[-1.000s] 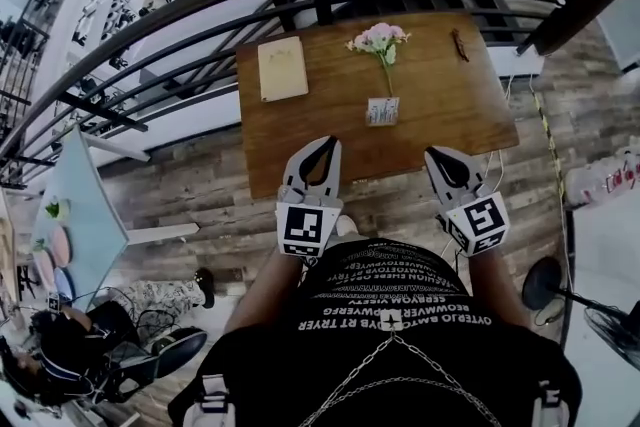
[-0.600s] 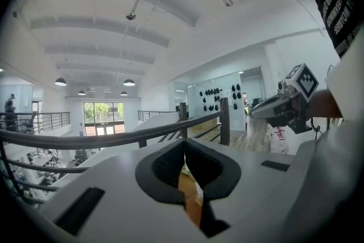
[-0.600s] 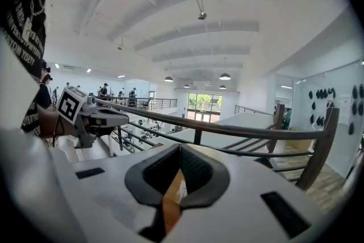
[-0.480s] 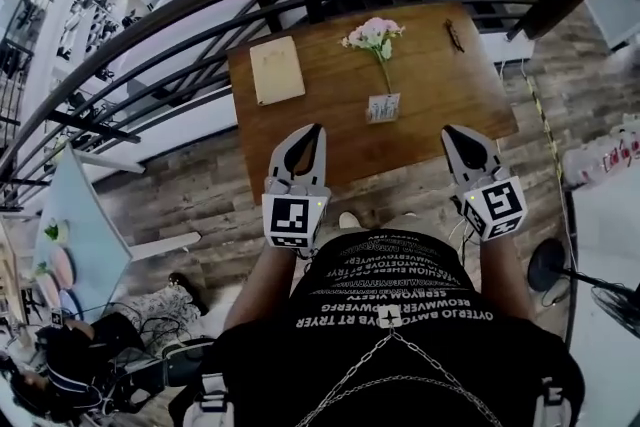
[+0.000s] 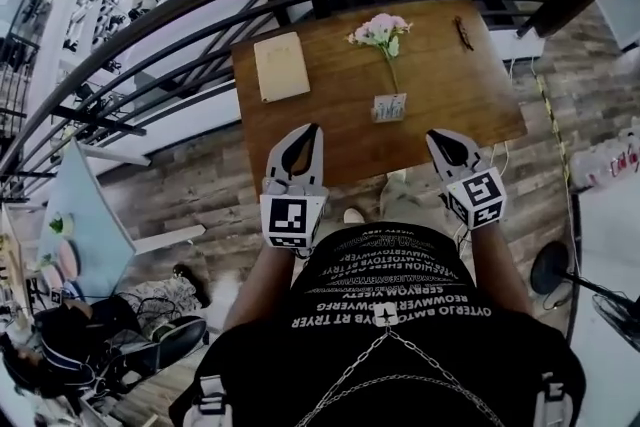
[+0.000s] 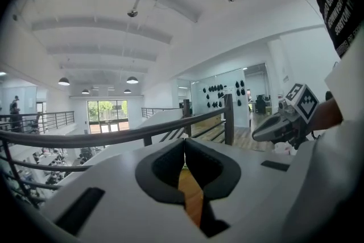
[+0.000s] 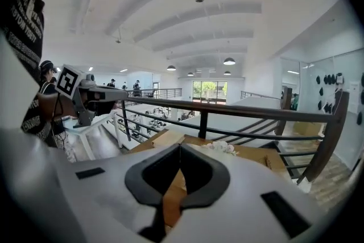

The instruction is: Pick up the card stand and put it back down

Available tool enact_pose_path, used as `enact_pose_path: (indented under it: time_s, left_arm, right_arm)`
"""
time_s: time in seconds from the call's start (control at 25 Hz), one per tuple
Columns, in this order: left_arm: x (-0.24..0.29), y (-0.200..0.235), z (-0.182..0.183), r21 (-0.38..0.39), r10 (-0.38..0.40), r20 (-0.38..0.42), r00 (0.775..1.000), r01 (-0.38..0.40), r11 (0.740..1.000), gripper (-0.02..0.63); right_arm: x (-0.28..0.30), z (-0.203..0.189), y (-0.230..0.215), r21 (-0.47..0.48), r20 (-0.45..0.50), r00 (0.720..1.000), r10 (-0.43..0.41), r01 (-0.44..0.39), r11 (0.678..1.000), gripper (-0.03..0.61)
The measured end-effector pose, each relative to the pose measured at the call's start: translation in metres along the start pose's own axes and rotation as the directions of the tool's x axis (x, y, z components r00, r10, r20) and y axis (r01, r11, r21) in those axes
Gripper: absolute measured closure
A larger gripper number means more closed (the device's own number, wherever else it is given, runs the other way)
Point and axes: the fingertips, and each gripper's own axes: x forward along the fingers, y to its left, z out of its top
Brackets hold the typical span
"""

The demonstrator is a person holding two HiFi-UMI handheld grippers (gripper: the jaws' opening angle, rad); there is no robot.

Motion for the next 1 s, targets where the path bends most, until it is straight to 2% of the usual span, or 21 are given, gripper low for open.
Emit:
enact_pose_path:
  time_s: [0.24,0.36,0.52,0.8,1.0]
  left_arm:
    - [0.013,0.008,0.001,0.005,0.050,-0.028,0.998,-0.050,0.999,0.586]
    - [0.026,0.012,0.003,0.004,0.064,-0.035,0.997,-0.064,0.998,0.586]
    - [0.045,0.017,0.003,-0.001,0.076,-0.047,0.996,-0.076,0.997,0.586]
    - [0.080,0.016,-0.003,-0.005,0.077,-0.088,0.993,-0.078,0.997,0.586]
    - [0.102,0.014,-0.006,-0.010,0.080,-0.115,0.990,-0.081,0.997,0.586]
  right_arm:
    - [0.041,-0.048,-0.026,0.028,-0.122,0.991,0.046,-0.043,0.999,0.563]
    - [0.062,-0.067,-0.031,0.060,-0.146,0.981,0.131,-0.123,0.991,0.561]
    - [0.085,-0.088,-0.035,0.078,-0.173,0.957,0.233,-0.223,0.972,0.548]
    - [0.122,-0.134,-0.060,0.096,-0.262,0.922,0.286,-0.270,0.958,0.492]
    - [0.146,-0.174,-0.074,0.118,-0.341,0.873,0.349,-0.328,0.937,0.463]
